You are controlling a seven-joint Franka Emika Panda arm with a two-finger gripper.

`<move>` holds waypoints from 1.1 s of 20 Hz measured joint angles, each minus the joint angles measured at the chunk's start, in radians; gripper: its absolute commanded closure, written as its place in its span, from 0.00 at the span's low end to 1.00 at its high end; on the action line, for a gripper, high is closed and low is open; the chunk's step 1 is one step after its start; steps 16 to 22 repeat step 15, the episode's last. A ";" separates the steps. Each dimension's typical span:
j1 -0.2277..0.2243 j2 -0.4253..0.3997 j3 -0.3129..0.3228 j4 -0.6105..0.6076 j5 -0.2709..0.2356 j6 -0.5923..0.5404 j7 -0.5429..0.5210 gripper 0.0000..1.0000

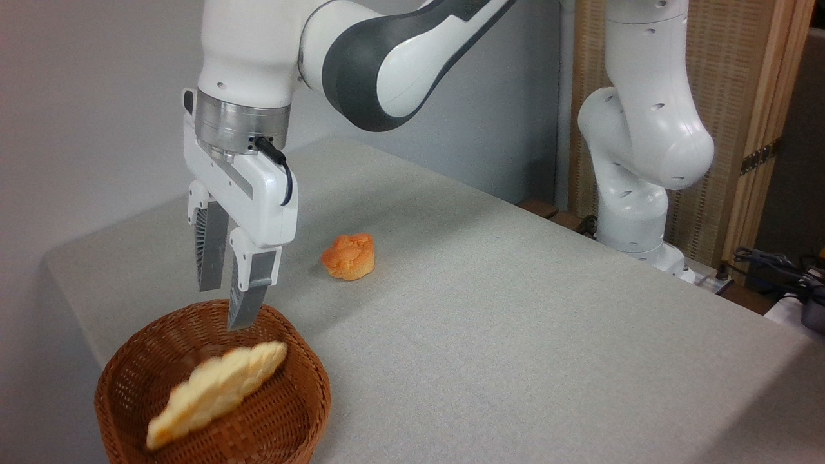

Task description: Put bread into the basket

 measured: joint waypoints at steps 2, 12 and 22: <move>0.000 0.000 0.000 0.000 0.000 0.000 0.000 0.00; -0.003 -0.058 -0.003 0.007 0.097 -0.293 -0.094 0.00; -0.003 -0.083 -0.005 0.007 0.128 -0.358 -0.096 0.00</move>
